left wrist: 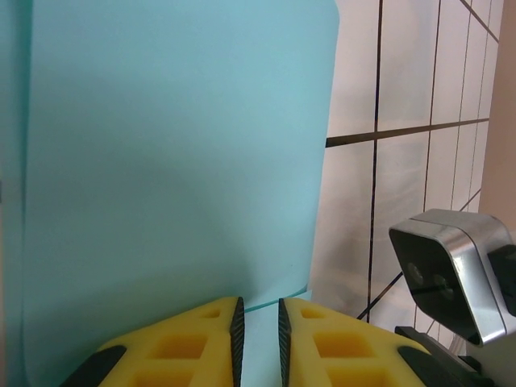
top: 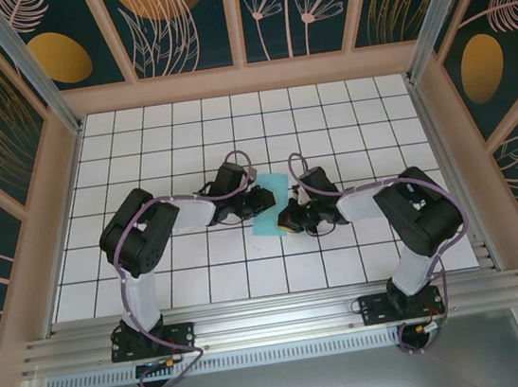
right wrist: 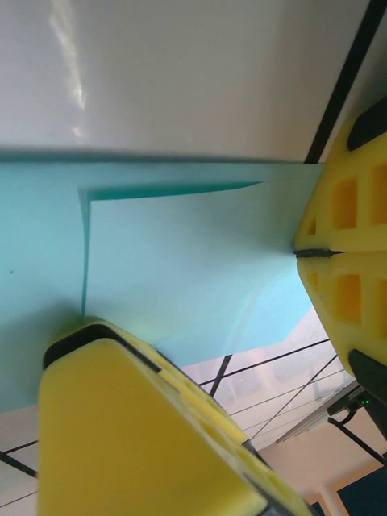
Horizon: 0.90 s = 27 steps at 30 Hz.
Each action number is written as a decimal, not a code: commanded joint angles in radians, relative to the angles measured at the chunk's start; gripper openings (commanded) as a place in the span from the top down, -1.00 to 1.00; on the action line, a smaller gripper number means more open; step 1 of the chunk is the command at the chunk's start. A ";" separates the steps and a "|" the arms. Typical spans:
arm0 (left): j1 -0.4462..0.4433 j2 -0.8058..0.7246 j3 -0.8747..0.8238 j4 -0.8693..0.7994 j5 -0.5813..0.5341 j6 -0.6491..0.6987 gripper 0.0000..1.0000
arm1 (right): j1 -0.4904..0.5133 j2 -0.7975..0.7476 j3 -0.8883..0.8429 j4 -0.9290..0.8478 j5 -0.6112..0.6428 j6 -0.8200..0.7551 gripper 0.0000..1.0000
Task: Fold a paper plane with a square sheet of paper (pick it up from the middle)
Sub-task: Fold the triangle a second time at the center of the table.
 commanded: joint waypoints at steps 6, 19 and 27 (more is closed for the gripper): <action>0.001 0.039 0.003 -0.062 -0.044 0.022 0.56 | -0.004 -0.046 -0.073 -0.187 0.020 -0.009 0.88; 0.001 0.031 -0.006 -0.070 -0.048 0.029 0.56 | 0.015 -0.101 -0.094 -0.272 0.063 -0.043 0.88; 0.001 0.029 0.001 -0.073 -0.044 0.030 0.55 | 0.025 -0.143 0.010 -0.294 0.108 -0.036 0.88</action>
